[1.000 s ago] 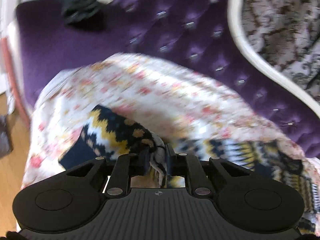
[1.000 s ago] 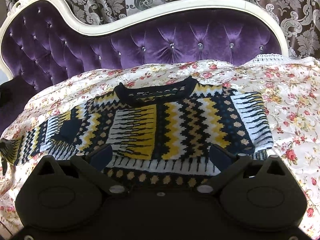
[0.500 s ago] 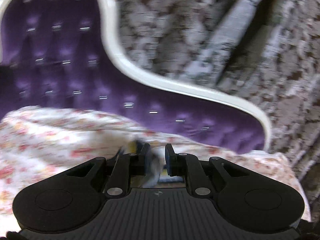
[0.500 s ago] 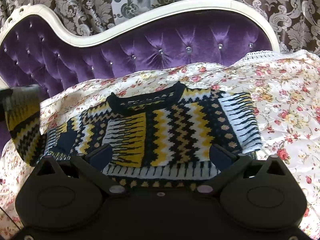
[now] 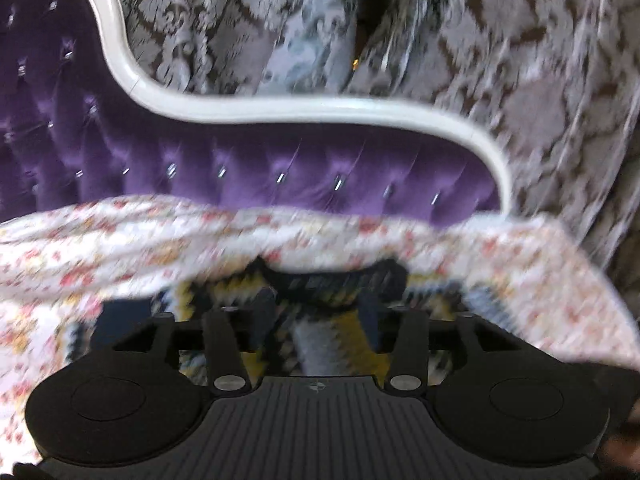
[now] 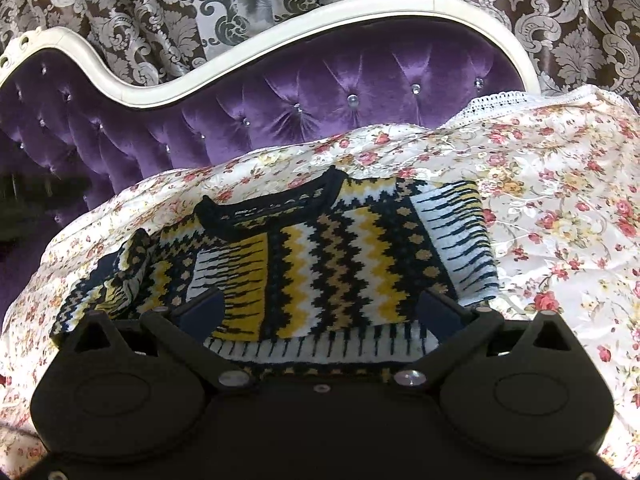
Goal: Fold small clothes
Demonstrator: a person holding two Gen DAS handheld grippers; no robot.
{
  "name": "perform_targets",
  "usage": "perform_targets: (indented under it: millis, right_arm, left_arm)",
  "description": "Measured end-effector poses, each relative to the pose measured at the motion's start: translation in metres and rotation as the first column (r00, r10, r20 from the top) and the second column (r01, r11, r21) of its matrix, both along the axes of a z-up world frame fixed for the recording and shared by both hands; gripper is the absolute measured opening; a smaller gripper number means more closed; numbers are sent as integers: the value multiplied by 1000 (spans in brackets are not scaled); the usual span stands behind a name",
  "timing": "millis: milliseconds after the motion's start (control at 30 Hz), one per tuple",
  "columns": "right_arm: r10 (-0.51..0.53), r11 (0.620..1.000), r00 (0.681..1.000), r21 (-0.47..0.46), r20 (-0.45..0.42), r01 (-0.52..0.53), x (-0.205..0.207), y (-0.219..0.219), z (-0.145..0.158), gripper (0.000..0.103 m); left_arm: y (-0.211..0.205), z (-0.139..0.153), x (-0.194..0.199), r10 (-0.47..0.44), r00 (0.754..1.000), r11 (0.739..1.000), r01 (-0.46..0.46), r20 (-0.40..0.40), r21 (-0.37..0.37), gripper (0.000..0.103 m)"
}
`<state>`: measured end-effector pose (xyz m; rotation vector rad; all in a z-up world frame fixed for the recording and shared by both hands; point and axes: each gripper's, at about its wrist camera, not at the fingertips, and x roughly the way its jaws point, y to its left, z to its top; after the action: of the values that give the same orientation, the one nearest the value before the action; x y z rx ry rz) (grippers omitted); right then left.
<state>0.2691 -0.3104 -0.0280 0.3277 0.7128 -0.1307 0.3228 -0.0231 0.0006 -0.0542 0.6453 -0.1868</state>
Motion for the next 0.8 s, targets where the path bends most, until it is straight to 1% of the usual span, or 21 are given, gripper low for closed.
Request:
perform_targets:
  millis: [33,167,267,333,367,433,500,600,667,733,800]
  right_arm:
    - [-2,1000,1000,-3,0,2,0,0,0,103]
    - [12,1000,1000,-24,7,-11,1,5,-1,103]
    - [37,998,999,-43,20,-36,2,12,-1,103]
    - [73,996,997,-48,32,-72,3,18,-2,103]
    - [94,994,995,-51,37,-92,3,22,-2,103]
    - [135,989,990,-59,32,-133,5,31,-1,103]
    - [186,981,982,-56,11,-185,8,41,-1,103]
    - [235,971,972,-49,-17,-235,13,57,3,103]
    - [268,962,963,-50,-27,-270,14,70,10,103]
    - [307,950,951,-48,-33,-308,12,82,21,103]
    - [336,940,941,-46,-25,-337,8,93,34,103]
  left_arm:
    - [-3,-8,-4,5,1000,999,-5,-7,32,49]
    - [-6,-34,-19,30,998,990,-22,-57,138,59]
    - [-8,-49,-33,42,997,977,-28,-60,210,61]
    - [-7,-55,-39,53,997,970,-36,-64,239,62]
    - [-5,-57,-41,58,996,970,-39,-73,239,62]
    - [4,-56,-49,66,994,978,-47,-90,205,62]
    - [18,-45,-60,80,992,988,-66,-96,141,62]
    - [38,-19,-79,91,991,995,-86,-98,55,62]
    - [53,2,-93,79,991,997,-81,-104,-12,64]
    - [61,18,-105,83,990,995,-89,-116,-44,69]
    - [68,34,-118,85,991,994,-91,-99,-56,71]
